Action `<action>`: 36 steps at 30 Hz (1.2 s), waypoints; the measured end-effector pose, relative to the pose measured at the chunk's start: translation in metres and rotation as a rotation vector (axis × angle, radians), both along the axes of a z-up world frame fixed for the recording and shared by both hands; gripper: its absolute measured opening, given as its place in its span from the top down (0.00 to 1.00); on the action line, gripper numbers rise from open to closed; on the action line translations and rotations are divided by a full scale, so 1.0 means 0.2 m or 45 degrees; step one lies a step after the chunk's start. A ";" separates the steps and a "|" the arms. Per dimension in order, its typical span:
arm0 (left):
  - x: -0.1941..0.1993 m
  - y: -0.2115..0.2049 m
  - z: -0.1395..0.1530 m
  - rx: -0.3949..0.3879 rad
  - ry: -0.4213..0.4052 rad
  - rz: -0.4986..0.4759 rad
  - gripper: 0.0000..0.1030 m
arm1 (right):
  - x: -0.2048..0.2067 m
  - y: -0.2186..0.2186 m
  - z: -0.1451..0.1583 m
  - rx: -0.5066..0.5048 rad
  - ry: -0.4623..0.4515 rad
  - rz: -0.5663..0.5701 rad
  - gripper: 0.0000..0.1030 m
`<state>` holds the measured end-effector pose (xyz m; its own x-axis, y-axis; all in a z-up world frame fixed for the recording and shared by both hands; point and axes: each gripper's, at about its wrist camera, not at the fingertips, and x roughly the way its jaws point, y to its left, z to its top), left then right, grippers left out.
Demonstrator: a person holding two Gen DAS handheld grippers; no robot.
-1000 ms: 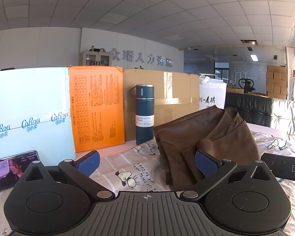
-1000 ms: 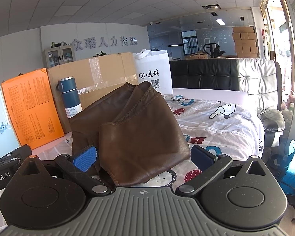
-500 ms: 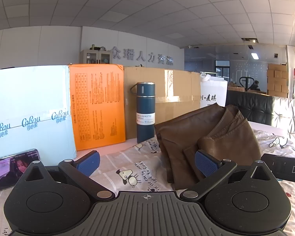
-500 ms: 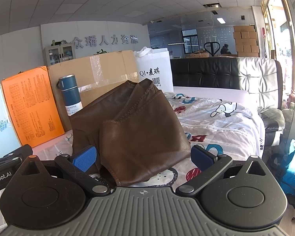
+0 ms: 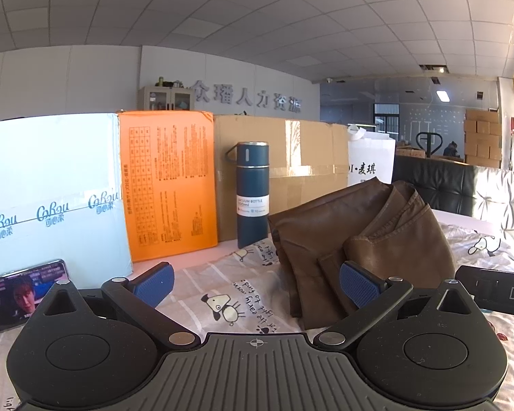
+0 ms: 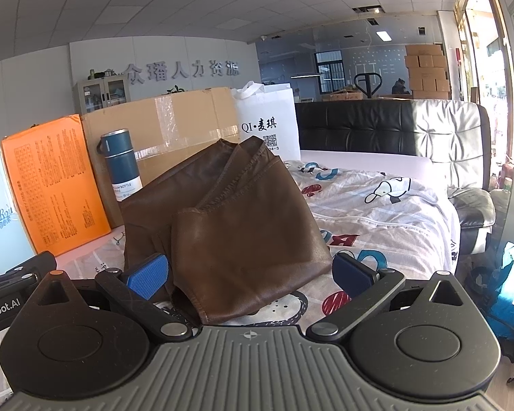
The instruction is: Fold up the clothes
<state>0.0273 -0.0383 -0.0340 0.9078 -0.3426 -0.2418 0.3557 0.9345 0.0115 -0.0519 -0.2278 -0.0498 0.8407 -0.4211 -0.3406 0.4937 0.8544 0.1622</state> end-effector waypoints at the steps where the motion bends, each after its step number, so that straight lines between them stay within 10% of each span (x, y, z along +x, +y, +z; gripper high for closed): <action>1: 0.00 0.00 0.00 0.001 0.000 -0.001 0.00 | 0.00 0.00 0.00 0.000 0.000 -0.001 0.00; 36: 0.03 -0.01 -0.04 0.029 0.039 -0.010 0.00 | 0.02 0.00 -0.02 0.000 0.021 0.007 0.00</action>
